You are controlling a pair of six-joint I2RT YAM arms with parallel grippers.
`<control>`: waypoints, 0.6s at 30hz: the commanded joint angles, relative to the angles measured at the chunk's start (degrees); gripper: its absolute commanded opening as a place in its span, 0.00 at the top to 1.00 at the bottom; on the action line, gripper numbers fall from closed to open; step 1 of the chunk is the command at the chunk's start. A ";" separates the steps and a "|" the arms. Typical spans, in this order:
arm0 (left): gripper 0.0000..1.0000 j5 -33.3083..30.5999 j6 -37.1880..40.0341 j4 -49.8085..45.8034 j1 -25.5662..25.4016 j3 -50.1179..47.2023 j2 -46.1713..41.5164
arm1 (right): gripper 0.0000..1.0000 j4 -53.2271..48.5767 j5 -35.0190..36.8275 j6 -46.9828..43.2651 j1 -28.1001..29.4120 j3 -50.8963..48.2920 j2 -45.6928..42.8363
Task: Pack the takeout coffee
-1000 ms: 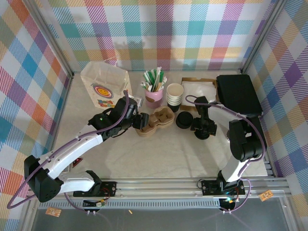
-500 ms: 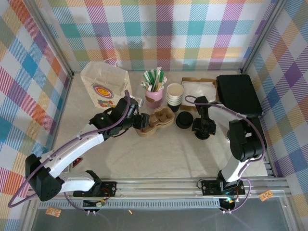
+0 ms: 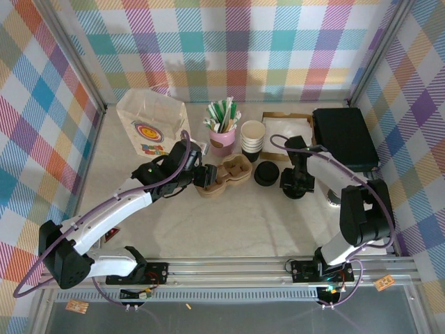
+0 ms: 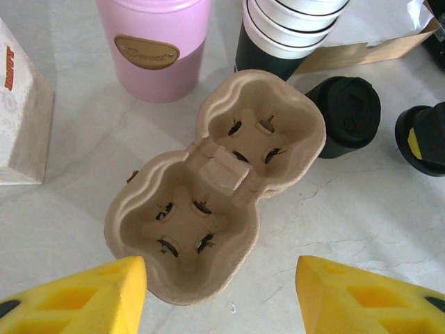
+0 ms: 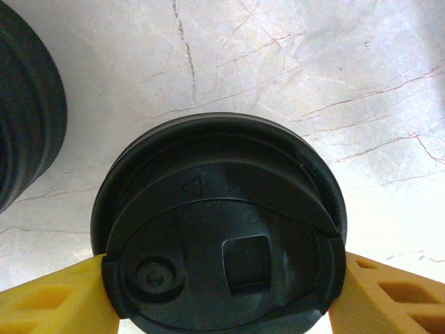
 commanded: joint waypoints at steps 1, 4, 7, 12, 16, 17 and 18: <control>0.41 -0.21 0.32 1.80 0.58 1.58 -0.12 | 0.34 -1.39 -1.27 -2.05 0.28 2.68 -1.73; 0.42 -0.44 0.25 1.84 0.56 1.57 -0.22 | 0.34 -1.65 -1.27 -2.51 1.07 5.42 -1.32; 0.41 -0.84 0.22 1.62 0.62 1.54 -0.52 | 0.34 -1.67 -1.61 -2.60 2.24 8.22 -0.30; 0.41 -1.98 -0.01 1.49 0.57 1.11 -1.51 | 0.34 -0.03 -4.28 -2.15 4.58 11.90 2.39; 0.41 -2.86 -0.45 1.26 0.60 0.49 -2.46 | 0.34 0.81 -5.65 -1.73 6.86 15.40 6.33; 0.42 -3.11 -0.62 1.22 0.64 0.38 -2.65 | 0.33 0.87 -5.83 -1.62 7.42 16.28 7.59; 0.41 -3.28 -0.72 1.15 0.64 0.27 -2.82 | 0.33 1.02 -5.99 -1.71 7.94 17.10 8.53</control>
